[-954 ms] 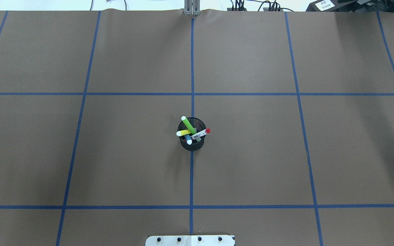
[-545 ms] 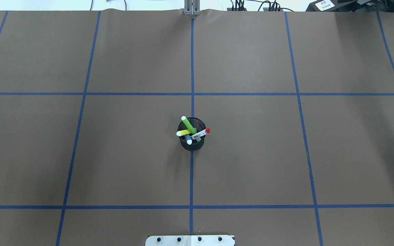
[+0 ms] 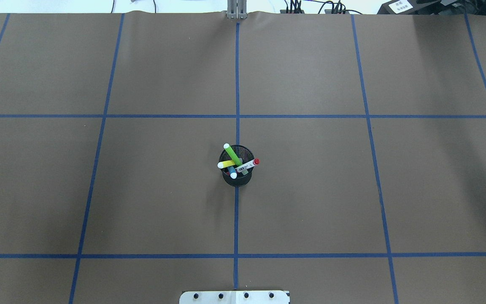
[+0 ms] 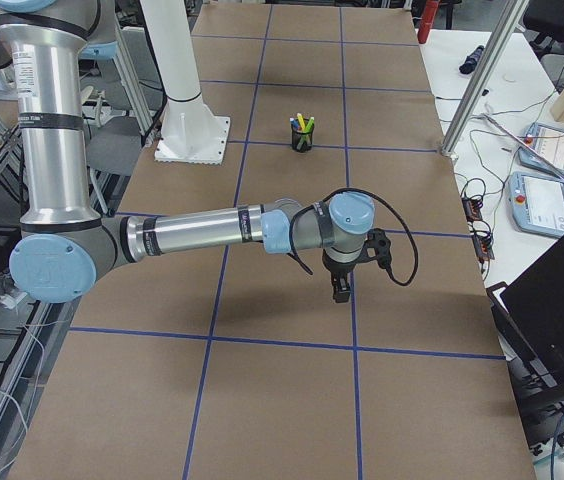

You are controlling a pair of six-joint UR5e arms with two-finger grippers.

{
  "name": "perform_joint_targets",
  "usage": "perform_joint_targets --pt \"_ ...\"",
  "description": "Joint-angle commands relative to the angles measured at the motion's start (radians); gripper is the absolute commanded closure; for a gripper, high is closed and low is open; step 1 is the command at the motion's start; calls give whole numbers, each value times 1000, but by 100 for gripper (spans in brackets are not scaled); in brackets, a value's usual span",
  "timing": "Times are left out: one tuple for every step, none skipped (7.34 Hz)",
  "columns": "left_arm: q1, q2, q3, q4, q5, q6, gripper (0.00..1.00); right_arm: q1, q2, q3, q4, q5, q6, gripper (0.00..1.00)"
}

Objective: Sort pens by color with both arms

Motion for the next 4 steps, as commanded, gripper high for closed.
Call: perform_joint_targets --pt "0 0 0 0 -1 0 0 -77 -14 78 58 6 80 1" --pt "1 0 2 0 -1 -2 0 -129 -13 140 66 -3 234 1" --pt "1 0 3 0 -1 -2 0 -216 6 198 80 -11 407 1" --pt "4 -2 5 -2 -1 -15 0 -308 67 241 115 -69 580 1"
